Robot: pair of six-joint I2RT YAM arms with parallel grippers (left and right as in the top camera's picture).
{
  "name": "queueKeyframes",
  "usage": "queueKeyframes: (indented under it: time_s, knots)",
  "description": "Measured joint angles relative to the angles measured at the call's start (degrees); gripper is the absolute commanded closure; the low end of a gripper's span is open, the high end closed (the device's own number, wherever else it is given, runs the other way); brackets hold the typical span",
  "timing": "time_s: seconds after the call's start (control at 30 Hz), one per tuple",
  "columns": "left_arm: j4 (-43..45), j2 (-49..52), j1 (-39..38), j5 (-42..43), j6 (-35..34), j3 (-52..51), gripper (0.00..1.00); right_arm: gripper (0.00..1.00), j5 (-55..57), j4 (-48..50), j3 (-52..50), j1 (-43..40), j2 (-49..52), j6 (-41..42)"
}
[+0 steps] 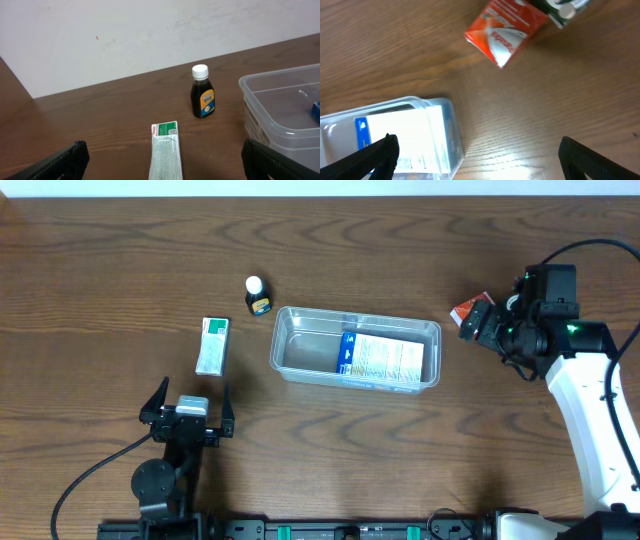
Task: Pack container
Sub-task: 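Move the right gripper to the red caplets box and grasp it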
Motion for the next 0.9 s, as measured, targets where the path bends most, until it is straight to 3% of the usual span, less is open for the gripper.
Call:
queueKeyframes:
  time_s: [0.17, 0.37, 0.6, 0.9]
  knots:
    - [0.0, 0.0, 0.0, 0.0, 0.0, 0.0, 0.02, 0.01, -0.5, -4.0, 1.8, 0.0, 0.0, 0.1]
    - [0.0, 0.0, 0.0, 0.0, 0.0, 0.0, 0.02, 0.01, 2.4, -15.5, 17.3, 0.0, 2.8, 1.1]
    - [0.0, 0.0, 0.0, 0.0, 0.0, 0.0, 0.02, 0.01, 4.8, -24.1, 35.1, -0.1, 15.3, 5.2]
    - [0.0, 0.0, 0.0, 0.0, 0.0, 0.0, 0.02, 0.01, 3.9, -24.0, 36.5, -1.7, 33.6, 9.7]
